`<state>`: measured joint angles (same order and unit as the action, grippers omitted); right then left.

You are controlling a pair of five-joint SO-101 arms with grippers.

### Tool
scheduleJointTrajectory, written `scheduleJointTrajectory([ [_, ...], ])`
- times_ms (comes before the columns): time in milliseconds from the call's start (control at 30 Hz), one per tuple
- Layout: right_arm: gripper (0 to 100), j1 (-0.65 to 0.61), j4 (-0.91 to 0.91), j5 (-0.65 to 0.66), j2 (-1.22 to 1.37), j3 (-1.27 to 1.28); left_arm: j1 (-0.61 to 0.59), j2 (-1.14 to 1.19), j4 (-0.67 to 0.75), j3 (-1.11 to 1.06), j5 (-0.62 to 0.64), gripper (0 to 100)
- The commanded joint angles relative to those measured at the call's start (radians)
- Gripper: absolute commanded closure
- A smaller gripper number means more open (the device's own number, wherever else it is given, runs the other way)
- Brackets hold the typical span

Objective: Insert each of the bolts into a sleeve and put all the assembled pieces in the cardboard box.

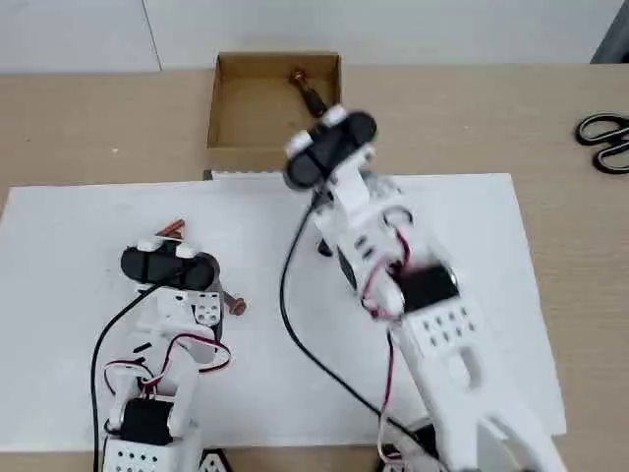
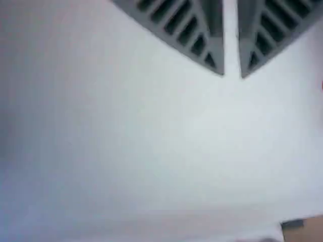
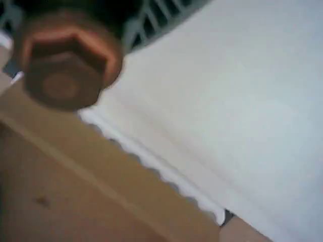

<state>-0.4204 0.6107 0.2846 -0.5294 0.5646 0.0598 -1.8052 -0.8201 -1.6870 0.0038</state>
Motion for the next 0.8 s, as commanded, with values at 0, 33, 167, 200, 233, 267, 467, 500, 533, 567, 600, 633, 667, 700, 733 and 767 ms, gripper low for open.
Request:
scheduleJointTrajectory([
  [0,99.7,0.038,-0.031,0.069,0.275,-0.339,-0.005,-0.011,-0.081,0.005,-0.104,99],
  [33,99.7,0.048,-0.031,0.075,0.348,-0.419,-0.008,-0.011,-0.081,0.005,-0.133,99],
  [167,99.6,0.082,-0.024,0.114,0.638,-0.74,-0.005,-0.011,-0.081,0.005,-0.167,99],
  [200,99.6,0.087,-0.024,0.144,0.708,-0.813,-0.005,-0.011,-0.081,0.005,-0.167,99],
  [233,99.6,0.087,-0.024,0.178,0.777,-0.89,-0.005,-0.011,-0.081,0.005,-0.167,99],
  [267,99.6,0.087,-0.024,0.21,0.843,-0.961,-0.005,-0.011,-0.081,0.005,-0.167,99],
  [467,99.6,0.081,-0.024,0.35,1.181,-1.316,-0.005,-0.011,-0.081,0.005,-0.167,99],
  [500,99.5,0.081,-0.024,0.368,1.227,-1.363,-0.005,-0.011,-0.081,0.005,-0.167,99],
  [533,99.5,0.079,-0.024,0.384,1.267,-1.405,-0.005,-0.011,-0.081,0.005,-0.167,99],
  [567,99.5,0.074,-0.024,0.399,1.303,-1.447,-0.005,-0.011,-0.081,0.005,-0.167,99],
  [600,99.5,0.07,-0.024,0.419,1.334,-1.484,-0.005,-0.011,-0.081,0.005,-0.167,99],
  [633,99.5,0.065,-0.024,0.445,1.36,-1.511,-0.005,-0.011,-0.081,0.005,-0.167,99],
  [667,99.4,0.062,-0.024,0.471,1.385,-1.537,-0.005,-0.011,-0.081,0.005,-0.167,99],
  [700,99.3,0.058,-0.024,0.499,1.406,-1.557,-0.005,-0.011,-0.081,0.005,-0.167,99],
  [733,98.6,0.051,-0.024,0.522,1.425,-1.576,-0.005,-0.011,-0.081,0.005,-0.167,99],
  [767,96.5,0.048,-0.024,0.539,1.44,-1.588,-0.005,-0.011,-0.081,0.005,-0.167,99],
])
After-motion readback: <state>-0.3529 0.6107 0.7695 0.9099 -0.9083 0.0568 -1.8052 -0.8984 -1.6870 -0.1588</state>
